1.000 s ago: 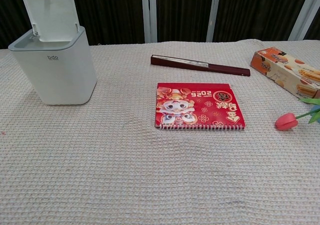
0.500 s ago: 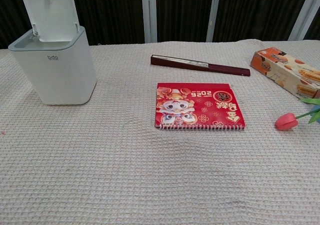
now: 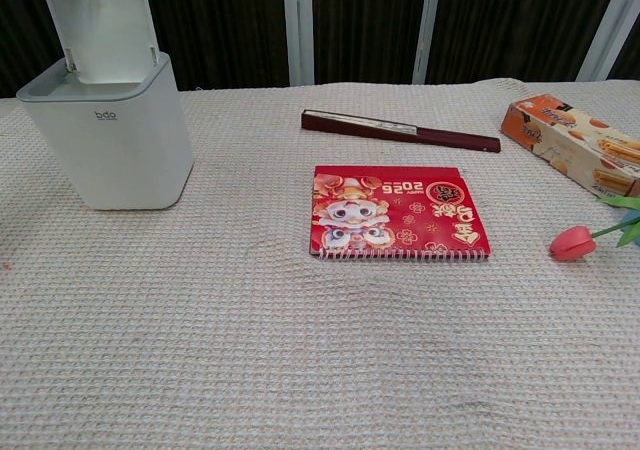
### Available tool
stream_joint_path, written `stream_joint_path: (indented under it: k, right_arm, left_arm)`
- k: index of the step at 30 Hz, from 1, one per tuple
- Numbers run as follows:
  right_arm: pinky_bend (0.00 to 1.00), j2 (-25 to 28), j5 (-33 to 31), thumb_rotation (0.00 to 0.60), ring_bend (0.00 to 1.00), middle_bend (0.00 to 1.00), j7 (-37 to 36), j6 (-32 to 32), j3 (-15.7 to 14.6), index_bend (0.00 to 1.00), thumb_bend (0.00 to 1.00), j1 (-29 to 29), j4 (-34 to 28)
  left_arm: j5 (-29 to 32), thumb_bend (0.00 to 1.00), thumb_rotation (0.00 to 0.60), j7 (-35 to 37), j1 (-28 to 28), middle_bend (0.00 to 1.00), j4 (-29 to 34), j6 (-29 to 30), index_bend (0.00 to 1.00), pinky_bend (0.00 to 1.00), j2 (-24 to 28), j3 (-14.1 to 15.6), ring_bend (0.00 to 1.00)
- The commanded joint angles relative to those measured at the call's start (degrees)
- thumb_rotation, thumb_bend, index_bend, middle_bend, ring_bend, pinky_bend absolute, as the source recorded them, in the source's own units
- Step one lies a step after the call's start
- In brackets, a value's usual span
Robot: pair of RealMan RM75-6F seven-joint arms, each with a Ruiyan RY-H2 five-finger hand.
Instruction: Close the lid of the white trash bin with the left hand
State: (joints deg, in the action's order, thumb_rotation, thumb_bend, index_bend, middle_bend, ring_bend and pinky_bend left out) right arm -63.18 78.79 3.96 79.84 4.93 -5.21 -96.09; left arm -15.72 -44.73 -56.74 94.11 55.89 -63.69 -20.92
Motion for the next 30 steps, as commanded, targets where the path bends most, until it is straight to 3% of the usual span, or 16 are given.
stream_joint_path:
  k: [1,18,23,30]
  right_arm:
    - [0.00,0.07,0.02,0.600,0.00,0.00,-0.06,0.09,-0.04,0.00,0.19,0.07,0.03]
    - [0.00,0.49,0.63,0.600,0.00,0.00,-0.27,0.82,-0.47,0.00,0.19,0.60,-0.18]
    - [0.00,0.61,0.77,0.600,0.00,0.00,-0.45,0.80,-0.63,0.00,0.19,0.70,-0.28]
    - [0.00,0.59,1.44,0.600,0.00,0.00,-0.35,1.04,-0.93,0.00,0.19,0.79,-0.38]
  left_arm:
    - [1.27,0.71,0.600,-0.52,-0.96,1.00,-0.06,0.58,0.32,0.98,-0.36,0.59,0.98]
    - [2.66,0.72,0.600,-0.83,-0.77,1.00,9.66,3.23,0.37,0.98,5.70,3.70,0.98]
    - [-0.12,0.72,0.600,-0.22,1.23,1.00,15.10,3.90,0.36,0.98,8.45,6.42,0.98]
    - [-5.78,0.72,0.600,3.62,4.30,1.00,17.97,5.14,0.33,0.98,8.67,8.53,0.98]
